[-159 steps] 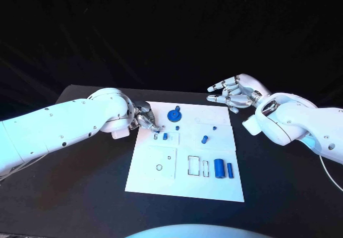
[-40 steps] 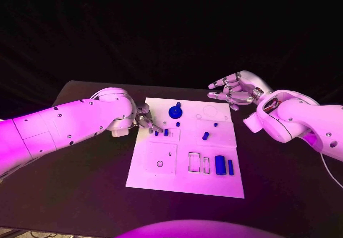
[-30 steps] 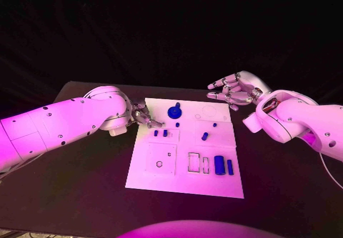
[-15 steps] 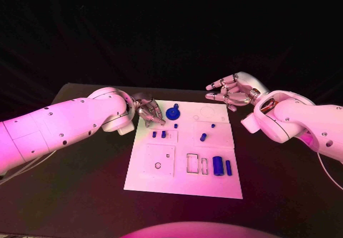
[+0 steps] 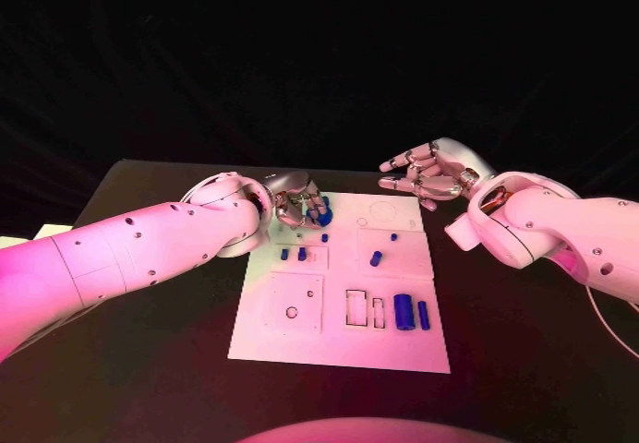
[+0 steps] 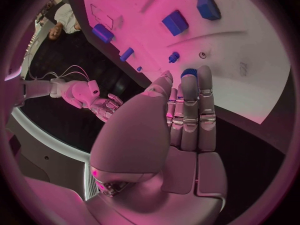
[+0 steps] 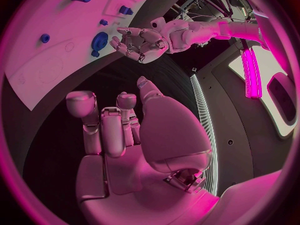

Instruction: Assemble the parts on the task board

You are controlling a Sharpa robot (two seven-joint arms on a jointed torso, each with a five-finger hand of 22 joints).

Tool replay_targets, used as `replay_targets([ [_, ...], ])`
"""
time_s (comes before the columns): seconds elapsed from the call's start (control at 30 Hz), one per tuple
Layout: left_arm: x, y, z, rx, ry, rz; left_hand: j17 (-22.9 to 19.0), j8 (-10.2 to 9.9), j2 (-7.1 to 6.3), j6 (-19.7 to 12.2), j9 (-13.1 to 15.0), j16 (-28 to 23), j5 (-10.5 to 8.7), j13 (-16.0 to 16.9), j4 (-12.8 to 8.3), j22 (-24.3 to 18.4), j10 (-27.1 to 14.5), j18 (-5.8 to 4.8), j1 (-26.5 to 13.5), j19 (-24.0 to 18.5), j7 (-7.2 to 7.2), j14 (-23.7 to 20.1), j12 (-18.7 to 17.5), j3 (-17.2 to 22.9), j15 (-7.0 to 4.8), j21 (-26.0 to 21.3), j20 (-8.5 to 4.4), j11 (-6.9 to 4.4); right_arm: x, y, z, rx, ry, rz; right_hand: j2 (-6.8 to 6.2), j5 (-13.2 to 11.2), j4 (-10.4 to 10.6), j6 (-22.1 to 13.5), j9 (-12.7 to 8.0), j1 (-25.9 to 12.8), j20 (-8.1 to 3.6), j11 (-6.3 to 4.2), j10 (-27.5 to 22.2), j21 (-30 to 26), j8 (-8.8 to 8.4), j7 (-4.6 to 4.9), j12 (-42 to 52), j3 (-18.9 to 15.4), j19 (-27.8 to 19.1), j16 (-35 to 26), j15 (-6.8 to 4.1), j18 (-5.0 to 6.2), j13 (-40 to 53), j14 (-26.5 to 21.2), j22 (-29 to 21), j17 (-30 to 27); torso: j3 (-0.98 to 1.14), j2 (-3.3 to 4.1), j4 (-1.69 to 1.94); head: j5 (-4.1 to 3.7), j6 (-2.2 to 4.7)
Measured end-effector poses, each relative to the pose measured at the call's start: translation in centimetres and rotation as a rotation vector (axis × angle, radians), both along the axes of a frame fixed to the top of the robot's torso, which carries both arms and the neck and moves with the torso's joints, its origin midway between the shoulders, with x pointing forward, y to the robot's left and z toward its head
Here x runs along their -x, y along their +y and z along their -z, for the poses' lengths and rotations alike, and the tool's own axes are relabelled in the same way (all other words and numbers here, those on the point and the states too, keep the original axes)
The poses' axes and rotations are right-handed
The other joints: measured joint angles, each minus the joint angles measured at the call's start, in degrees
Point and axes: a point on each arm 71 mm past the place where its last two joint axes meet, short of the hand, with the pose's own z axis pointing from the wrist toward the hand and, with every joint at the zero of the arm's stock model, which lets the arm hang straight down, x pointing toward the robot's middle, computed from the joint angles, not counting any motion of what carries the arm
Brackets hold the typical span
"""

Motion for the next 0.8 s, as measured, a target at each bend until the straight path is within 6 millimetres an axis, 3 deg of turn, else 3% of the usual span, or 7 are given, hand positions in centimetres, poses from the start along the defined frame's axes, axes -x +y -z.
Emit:
replay_targets([
  [0.17,0.0,-0.8,0.3,-0.059,-0.049,0.033,7.47,-1.31,-0.93,0.38,-1.81,9.08,-0.42,-1.6,0.48,1.0,0.82,0.0,-0.96,2.25,0.0,3.61,-1.17,0.4,-0.12,1.37,-0.19,-0.02,0.0,0.0,0.0,0.0,0.0,-0.001,0.0,0.21,0.0,0.0,-0.01,0.0,0.0,0.0,0.0,0.0,0.0,0.0,0.0,0.0,0.0,0.0,0.0,0.0,0.0,0.0,0.0,0.0,0.0,-0.02,-0.01,-0.15,0.12],
  [0.3,0.0,-1.2,0.5,-0.09,-0.069,0.05,13.19,-1.8,-1.12,1.16,-2.68,15.65,-0.42,-2.35,0.63,5.81,1.46,-0.06,-1.58,5.32,-0.32,6.23,-1.81,0.43,-0.31,7.98,-0.35,-0.21,0.0,0.1,0.0,0.0,0.0,-0.002,0.0,0.21,0.0,0.0,-0.01,0.0,0.0,0.0,0.0,0.0,0.0,0.0,0.0,0.0,0.0,0.0,0.0,0.0,0.0,0.0,0.0,0.0,0.01,-0.02,-0.03,-0.19,0.19],
  [0.37,0.1,-1.5,0.7,-0.107,-0.075,0.062,16.96,-2.08,-1.44,1.9,-3.18,19.79,-0.42,-2.8,0.77,10.1,1.95,-1.41,-1.9,7.45,-0.26,7.77,-2.24,0.33,-0.41,13.72,-0.45,-0.35,0.0,0.1,0.0,-0.001,0.0,-0.002,0.0,0.21,0.0,0.0,-0.01,0.0,0.0,0.0,0.0,0.0,0.0,0.0,0.0,0.0,0.0,0.0,0.0,0.0,0.0,0.0,0.0,0.0,0.0,-0.02,-0.03,-0.2,0.21],
  [0.43,0.2,-1.7,0.8,-0.12,-0.078,0.072,19.59,-2.36,-1.49,2.13,-3.57,22.66,-0.42,-3.13,0.95,13.25,2.44,-1.48,-1.95,8.83,-0.33,8.79,-2.69,0.44,-0.45,17.92,-0.57,-0.23,0.0,0.2,0.0,-0.001,0.0,-0.003,0.0,0.21,0.0,0.0,-0.01,0.0,0.0,0.0,0.0,0.0,0.0,0.0,0.0,0.0,0.0,0.0,0.0,0.0,0.0,0.0,0.0,0.0,0.01,-0.02,-0.03,-0.23,0.21],
  [0.47,0.2,-1.8,0.8,-0.126,-0.079,0.077,21.02,-2.4,-1.49,2.59,-3.78,24.19,-0.42,-3.3,0.96,14.99,2.69,-2.35,-1.95,9.58,-0.35,9.31,-2.81,0.42,-0.54,20.17,-0.6,-0.48,0.0,0.2,0.0,-0.001,0.0,-0.003,0.0,0.21,0.0,0.0,-0.01,0.0,0.0,0.0,0.0,0.0,0.0,0.0,0.0,0.0,0.0,0.0,0.0,0.0,0.0,0.0,0.0,0.0,0.01,-0.02,-0.03,-0.25,0.19],
  [0.73,0.4,-2.2,1.1,-0.168,-0.078,0.101,26.27,-2.4,-1.49,4.43,-4.55,29.71,-0.42,-3.94,1.12,22.68,4.38,-3.18,-1.95,12.03,-0.37,9.91,-3.94,0.58,-0.75,30.17,-0.81,-0.52,0.0,0.2,0.0,-0.001,0.0,-0.004,0.0,0.21,0.0,0.0,-0.02,0.0,0.0,0.0,0.0,0.0,0.0,0.0,0.0,0.0,0.0,0.0,0.0,0.0,0.0,0.0,0.0,0.0,0.01,-0.01,0.0,-0.45,0.09],
  [0.8,0.4,-2.3,1.1,-0.178,-0.076,0.106,26.53,-2.4,-1.49,4.9,-4.69,30.03,-0.42,-4.04,1.28,24.14,4.54,-4.04,-1.95,12.59,-0.4,9.99,-3.97,0.74,-0.83,32.12,-0.86,-0.69,0.0,0.2,0.0,-0.001,0.0,-0.004,0.0,0.21,0.0,0.0,-0.02,0.0,0.0,0.0,0.0,0.0,0.0,0.0,0.0,0.0,0.0,0.0,0.0,0.0,0.0,0.0,0.0,0.0,0.01,-0.01,0.0,-0.45,0.04],
])
